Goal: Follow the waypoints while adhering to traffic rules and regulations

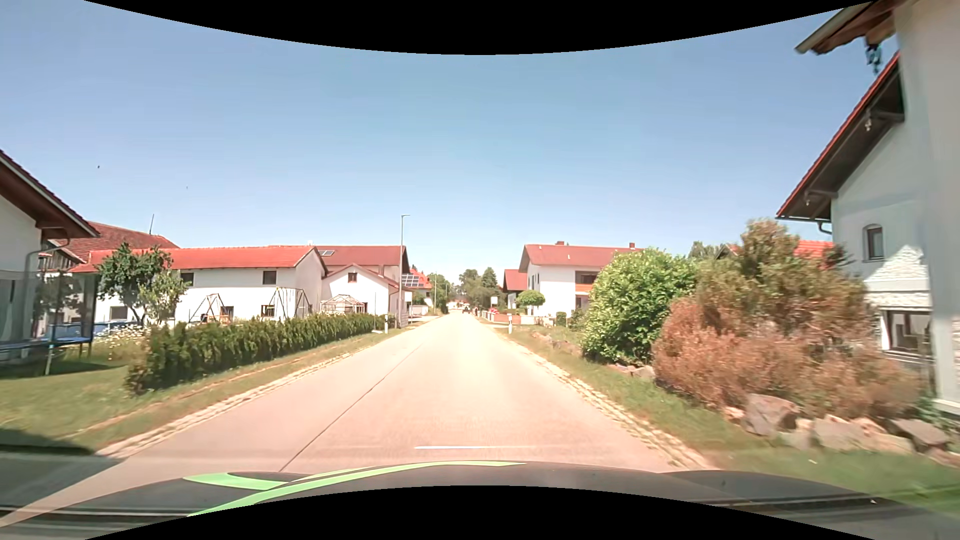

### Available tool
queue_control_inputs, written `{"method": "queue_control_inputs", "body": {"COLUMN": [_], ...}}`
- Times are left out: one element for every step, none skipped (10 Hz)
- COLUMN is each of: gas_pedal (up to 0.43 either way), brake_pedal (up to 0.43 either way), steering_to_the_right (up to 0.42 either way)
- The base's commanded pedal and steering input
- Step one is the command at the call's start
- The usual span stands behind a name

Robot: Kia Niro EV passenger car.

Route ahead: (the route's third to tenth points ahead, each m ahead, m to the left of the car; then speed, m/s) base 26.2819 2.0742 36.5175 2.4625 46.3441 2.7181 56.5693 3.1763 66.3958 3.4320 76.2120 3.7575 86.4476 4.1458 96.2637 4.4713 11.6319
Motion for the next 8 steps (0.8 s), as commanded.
{"method": "queue_control_inputs", "body": {"gas_pedal": [0.047, 0.047, 0.047, 0.047, 0.047, 0.047, 0.047, 0.047], "brake_pedal": [0.000, 0.000, 0.000, 0.000, 0.000, 0.000, 0.000, 0.000], "steering_to_the_right": [-0.009, -0.008, -0.008, -0.008, -0.008, -0.008, -0.008, -0.007]}}
